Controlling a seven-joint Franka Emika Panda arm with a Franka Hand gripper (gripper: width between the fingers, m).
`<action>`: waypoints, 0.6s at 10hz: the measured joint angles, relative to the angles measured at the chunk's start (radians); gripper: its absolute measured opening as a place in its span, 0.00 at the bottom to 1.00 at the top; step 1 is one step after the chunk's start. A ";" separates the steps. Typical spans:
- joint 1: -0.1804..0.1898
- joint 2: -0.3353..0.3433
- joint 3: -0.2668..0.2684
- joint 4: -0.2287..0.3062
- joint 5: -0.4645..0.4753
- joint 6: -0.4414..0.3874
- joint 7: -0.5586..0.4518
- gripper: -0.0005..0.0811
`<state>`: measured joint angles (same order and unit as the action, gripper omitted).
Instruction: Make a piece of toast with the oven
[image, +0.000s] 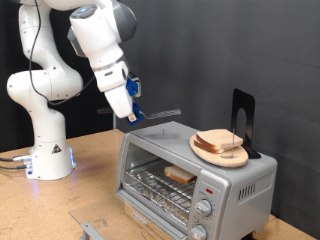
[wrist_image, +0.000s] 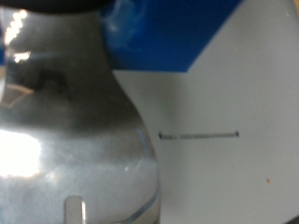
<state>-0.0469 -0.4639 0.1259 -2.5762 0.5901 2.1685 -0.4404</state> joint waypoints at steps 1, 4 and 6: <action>0.013 0.002 0.022 0.003 0.006 0.010 0.001 0.58; 0.031 0.020 0.088 0.013 0.007 0.032 0.035 0.58; 0.034 0.030 0.123 0.014 0.009 0.059 0.065 0.58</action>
<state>-0.0134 -0.4334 0.2492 -2.5626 0.5986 2.2277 -0.3756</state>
